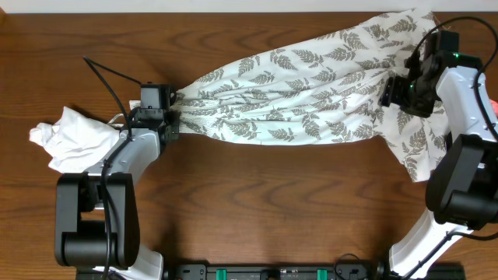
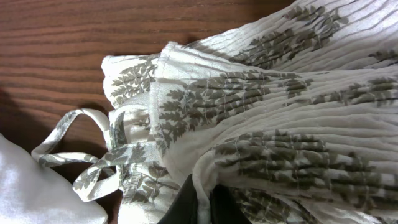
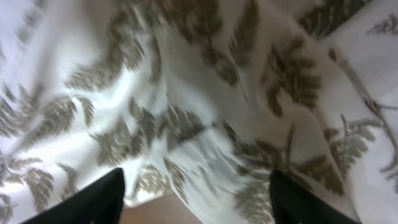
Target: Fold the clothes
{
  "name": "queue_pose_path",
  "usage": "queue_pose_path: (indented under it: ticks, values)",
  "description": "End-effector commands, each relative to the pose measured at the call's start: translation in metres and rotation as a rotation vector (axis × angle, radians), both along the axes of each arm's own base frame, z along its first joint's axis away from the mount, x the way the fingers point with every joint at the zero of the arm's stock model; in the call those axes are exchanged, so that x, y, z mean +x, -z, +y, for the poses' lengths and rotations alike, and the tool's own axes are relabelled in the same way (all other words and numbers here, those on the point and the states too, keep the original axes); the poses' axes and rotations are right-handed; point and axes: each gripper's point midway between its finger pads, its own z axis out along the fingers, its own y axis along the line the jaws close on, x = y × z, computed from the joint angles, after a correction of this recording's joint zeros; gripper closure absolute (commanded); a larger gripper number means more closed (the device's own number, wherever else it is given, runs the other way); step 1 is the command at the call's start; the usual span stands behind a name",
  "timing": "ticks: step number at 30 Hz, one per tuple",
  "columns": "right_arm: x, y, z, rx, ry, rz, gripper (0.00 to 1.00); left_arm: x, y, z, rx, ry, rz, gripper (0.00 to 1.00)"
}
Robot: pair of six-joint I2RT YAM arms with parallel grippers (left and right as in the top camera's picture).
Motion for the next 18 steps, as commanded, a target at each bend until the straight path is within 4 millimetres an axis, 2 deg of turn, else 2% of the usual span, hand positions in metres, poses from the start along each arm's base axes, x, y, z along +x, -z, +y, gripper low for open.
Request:
queue_pose_path:
  ticks: [1, 3, 5, 11, 18]
  values:
    - [0.000, -0.003, -0.011, -0.075, -0.055, 0.005, 0.22, 0.006, -0.007, 0.006, 0.015, -0.026, -0.019, 0.94]
    - [-0.011, -0.002, -0.037, -0.214, 0.021, 0.063, 0.21, 0.006, -0.006, 0.006, 0.015, -0.026, -0.017, 0.94]
    - [-0.017, -0.004, -0.050, -0.286, 0.063, 0.090, 0.20, 0.005, -0.006, 0.006, 0.015, -0.026, -0.015, 0.94]
    - [-0.024, 0.001, -0.051, -0.292, 0.087, 0.114, 0.21, 0.005, -0.006, 0.006, 0.012, -0.032, -0.018, 0.94]
    - [-0.047, 0.039, -0.044, -0.269, 0.078, 0.175, 0.28, 0.006, -0.006, 0.006, 0.012, -0.032, -0.019, 0.94]
